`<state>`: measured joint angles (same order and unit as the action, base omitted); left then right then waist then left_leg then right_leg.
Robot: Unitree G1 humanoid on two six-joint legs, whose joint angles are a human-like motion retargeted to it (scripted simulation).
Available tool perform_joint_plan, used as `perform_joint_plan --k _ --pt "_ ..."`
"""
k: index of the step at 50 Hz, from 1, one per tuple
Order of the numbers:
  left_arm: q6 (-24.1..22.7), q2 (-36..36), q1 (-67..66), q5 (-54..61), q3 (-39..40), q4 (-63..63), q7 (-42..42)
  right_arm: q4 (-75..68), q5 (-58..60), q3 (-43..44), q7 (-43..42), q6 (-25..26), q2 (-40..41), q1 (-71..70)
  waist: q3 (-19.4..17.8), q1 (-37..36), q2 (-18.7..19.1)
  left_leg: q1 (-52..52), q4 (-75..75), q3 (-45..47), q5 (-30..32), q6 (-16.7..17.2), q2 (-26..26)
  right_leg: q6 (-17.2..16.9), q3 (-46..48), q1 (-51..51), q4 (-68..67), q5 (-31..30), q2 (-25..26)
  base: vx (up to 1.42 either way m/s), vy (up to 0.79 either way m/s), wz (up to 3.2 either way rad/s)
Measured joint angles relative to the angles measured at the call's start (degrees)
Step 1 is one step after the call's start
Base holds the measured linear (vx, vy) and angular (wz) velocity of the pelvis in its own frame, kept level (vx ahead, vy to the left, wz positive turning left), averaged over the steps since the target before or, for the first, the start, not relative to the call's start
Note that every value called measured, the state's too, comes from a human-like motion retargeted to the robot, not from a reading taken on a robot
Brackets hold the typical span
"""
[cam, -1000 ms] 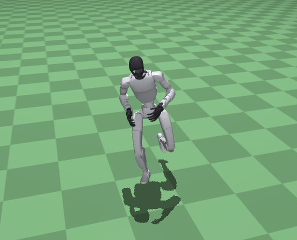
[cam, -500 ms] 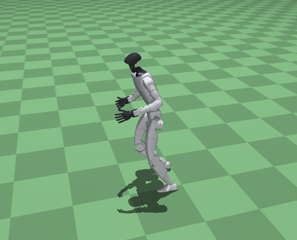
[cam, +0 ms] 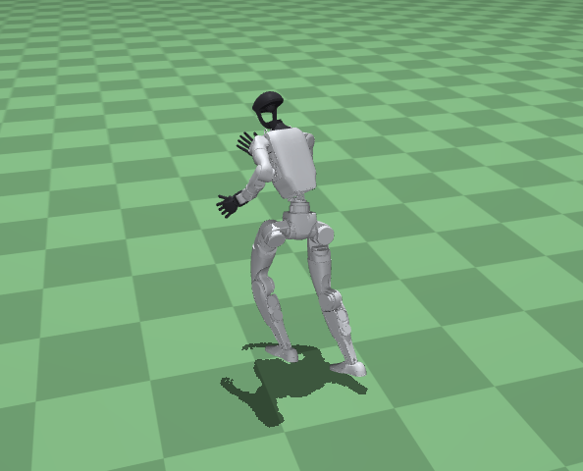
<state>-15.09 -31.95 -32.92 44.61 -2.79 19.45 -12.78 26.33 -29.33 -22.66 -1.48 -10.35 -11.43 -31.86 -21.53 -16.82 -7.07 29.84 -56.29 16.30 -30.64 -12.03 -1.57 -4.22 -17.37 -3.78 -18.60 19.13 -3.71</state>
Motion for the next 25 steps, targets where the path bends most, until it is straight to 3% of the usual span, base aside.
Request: perform_joint_plan --k 4,7,9,12,13,15,17,20,23,25 --pt "0.6 -1.4 -1.7 -0.9 5.9 1.9 7.2 5.2 -2.6 -2.5 3.4 -1.1 0.9 1.2 1.5 -5.7 -4.6 -3.3 32.6 11.3 4.4 4.6 0.8 -7.5 -4.5 -4.2 6.7 -18.3 -1.4 1.07 0.05 -1.30" --pt "1.7 0.3 5.8 -3.2 5.2 0.7 9.0 7.4 -3.8 -3.8 7.5 -0.8 -0.6 7.4 0.8 -4.0 -3.7 -7.5 42.5 13.7 11.1 7.0 0.0 -7.7 -2.8 -7.9 3.5 -23.3 0.6 1.11 0.15 -0.38" --pt "2.8 1.2 14.5 -6.2 2.3 -1.8 8.9 5.8 -6.1 -3.5 9.6 -0.1 -2.9 14.0 -0.6 -0.2 -2.8 -8.8 33.3 11.2 5.5 4.1 -1.7 -5.5 5.5 -7.1 -6.5 -19.7 -0.1 1.10 0.20 0.38" --pt "5.1 0.5 32.5 -11.1 -3.9 -9.0 6.5 -1.8 -2.9 -2.3 5.2 0.2 -7.4 24.7 -1.3 4.8 -3.4 -8.1 16.4 9.8 -5.0 1.2 -5.3 -0.9 17.3 2.1 -29.5 -7.0 -4.5 1.06 0.14 0.24" --pt "6.1 -0.2 39.7 -14.3 -5.8 -10.9 6.3 -4.3 1.2 -1.6 3.1 0.1 -9.1 28.0 -2.0 6.7 -3.3 -10.1 17.1 9.5 -6.1 1.4 -5.1 2.4 19.0 5.4 -34.8 -2.7 -5.4 0.96 0.12 0.34" --pt "6.6 -1.6 54.1 -20.7 -8.3 -11.7 5.1 -5.4 5.3 2.0 1.6 -0.9 -13.1 35.8 -2.3 11.1 -2.9 -12.7 17.3 8.6 -7.9 2.0 -4.9 5.7 21.5 13.2 -44.1 3.5 -6.5 0.95 0.10 0.61" --pt "5.5 -0.9 67.1 -23.2 -9.3 -9.9 3.2 -2.2 -1.7 7.5 5.2 -2.2 -17.5 44.3 -1.2 17.2 -0.8 -15.0 19.9 6.0 -7.3 3.3 -4.8 5.5 24.1 21.0 -46.6 6.5 -5.6 1.01 0.07 1.06" --pt "2.2 2.4 81.4 -22.3 -11.0 -7.4 -3.6 2.2 -15.1 14.1 10.5 -1.7 -23.7 54.1 1.0 27.0 4.0 -19.7 27.5 1.2 -1.5 6.3 -5.1 2.5 28.2 29.9 -37.7 6.2 -2.9 1.11 -0.03 1.13" --pt "-1.6 4.2 86.9 -22.4 -10.8 -4.5 -9.8 3.0 -16.2 17.3 10.9 -1.8 -26.0 58.2 1.8 33.8 7.3 -26.8 35.1 -1.7 8.9 9.1 -5.6 -0.4 31.6 32.2 -15.2 1.2 -0.9 1.23 -0.18 0.59" --pt "-2.3 4.5 86.9 -26.2 -8.9 -1.4 -11.9 2.5 -13.6 18.7 11.3 -1.3 -25.7 58.9 0.3 37.3 8.2 -33.0 38.9 -4.2 16.3 11.3 -5.0 -1.9 34.6 29.8 2.7 -2.5 -0.6 1.31 -0.27 0.34"
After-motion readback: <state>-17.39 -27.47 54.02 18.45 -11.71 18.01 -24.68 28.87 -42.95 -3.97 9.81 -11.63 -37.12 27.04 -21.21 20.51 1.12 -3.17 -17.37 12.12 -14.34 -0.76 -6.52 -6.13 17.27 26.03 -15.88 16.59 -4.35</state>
